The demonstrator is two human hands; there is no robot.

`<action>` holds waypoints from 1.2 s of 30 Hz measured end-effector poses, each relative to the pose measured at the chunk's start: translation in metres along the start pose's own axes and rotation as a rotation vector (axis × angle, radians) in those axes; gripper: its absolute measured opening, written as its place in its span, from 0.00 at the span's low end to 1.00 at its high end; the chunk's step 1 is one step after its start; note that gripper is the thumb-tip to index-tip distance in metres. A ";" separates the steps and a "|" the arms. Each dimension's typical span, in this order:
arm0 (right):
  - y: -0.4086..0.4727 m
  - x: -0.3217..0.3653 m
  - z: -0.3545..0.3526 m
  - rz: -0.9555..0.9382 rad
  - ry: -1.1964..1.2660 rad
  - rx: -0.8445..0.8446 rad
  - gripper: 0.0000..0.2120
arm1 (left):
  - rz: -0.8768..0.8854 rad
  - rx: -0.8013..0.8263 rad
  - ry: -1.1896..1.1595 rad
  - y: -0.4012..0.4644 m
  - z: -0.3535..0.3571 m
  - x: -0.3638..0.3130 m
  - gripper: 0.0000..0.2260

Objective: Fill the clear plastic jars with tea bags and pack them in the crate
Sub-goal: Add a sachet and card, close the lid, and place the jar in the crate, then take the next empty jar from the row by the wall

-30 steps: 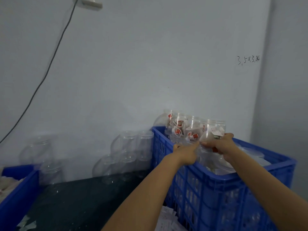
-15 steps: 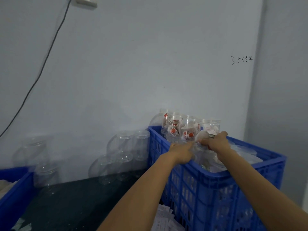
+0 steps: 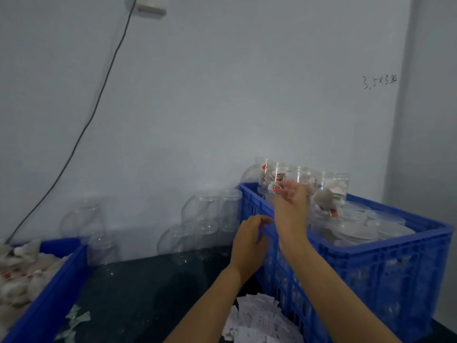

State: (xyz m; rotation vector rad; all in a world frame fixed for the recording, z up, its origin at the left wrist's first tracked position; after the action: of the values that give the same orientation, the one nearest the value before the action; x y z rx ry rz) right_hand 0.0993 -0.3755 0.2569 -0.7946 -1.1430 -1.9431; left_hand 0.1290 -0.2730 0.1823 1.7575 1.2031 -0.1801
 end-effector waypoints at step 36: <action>-0.030 -0.369 0.139 0.863 0.009 0.261 0.26 | -0.723 -0.071 -0.071 -0.002 -0.045 0.376 0.43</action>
State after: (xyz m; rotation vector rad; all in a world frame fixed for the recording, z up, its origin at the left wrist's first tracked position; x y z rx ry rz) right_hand 0.2934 -0.1376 0.0079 -0.9279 -0.8179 -1.0595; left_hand 0.2998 0.0024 -0.0142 1.1772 1.7224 -0.6065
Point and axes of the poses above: each hand's wrist, its own y-axis towards the middle knuckle, its own z-axis out of the palm, x = y × z, the point moved 7 cm from there along y, towards the middle knuckle, and after that the axes turned 15 degrees about y, right-handed, at the moved point
